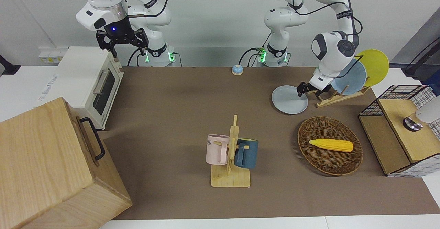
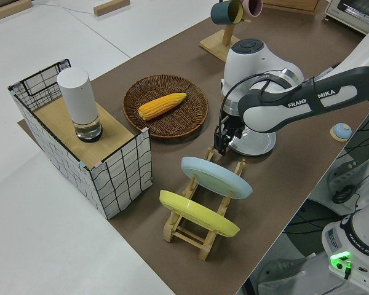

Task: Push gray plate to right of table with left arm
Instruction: 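Move the left gripper down to the edge of the gray plate, then push the gray plate with the left gripper across the table toward the toaster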

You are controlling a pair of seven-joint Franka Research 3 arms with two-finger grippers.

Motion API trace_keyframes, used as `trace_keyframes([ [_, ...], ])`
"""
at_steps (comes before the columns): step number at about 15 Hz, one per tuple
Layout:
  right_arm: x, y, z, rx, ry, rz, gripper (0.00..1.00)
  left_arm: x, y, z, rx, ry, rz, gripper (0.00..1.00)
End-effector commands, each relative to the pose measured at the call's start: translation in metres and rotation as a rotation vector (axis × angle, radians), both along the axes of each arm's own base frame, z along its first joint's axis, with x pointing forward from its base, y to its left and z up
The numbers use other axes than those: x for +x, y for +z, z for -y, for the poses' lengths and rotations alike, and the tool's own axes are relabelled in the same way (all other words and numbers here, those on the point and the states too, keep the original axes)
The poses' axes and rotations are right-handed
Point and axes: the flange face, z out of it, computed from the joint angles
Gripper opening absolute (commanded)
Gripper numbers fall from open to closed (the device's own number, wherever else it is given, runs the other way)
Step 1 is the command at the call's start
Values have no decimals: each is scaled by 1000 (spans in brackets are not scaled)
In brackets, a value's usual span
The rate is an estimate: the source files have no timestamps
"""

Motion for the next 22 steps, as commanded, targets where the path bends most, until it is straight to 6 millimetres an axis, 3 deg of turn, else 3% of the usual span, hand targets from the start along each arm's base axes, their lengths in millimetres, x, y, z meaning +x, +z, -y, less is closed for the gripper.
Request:
trace_keyframes([
  [1, -4, 4, 3, -12, 2, -4, 996, -5, -6, 2, 10, -28, 1, 824],
  [2, -4, 4, 3, -11, 2, -4, 996, -6, -8, 4, 10, -30, -3, 747],
  [5, -4, 4, 3, -11, 2, -4, 996, -7, -10, 7, 9, -23, -8, 244],
  [7, -4, 4, 3, -11, 2, -4, 996, -8, -10, 8, 4, -17, -9, 1],
  [12, -4, 4, 3, -11, 2, -4, 996, -6, -10, 22, -12, 0, -5, 0],
  [17, -4, 4, 3, -11, 2, -4, 996, -9, -10, 104, 3, 56, -18, 0],
  [22, -4, 4, 3, -11, 2, -4, 996, -24, -9, 184, -55, 89, -36, 0],
])
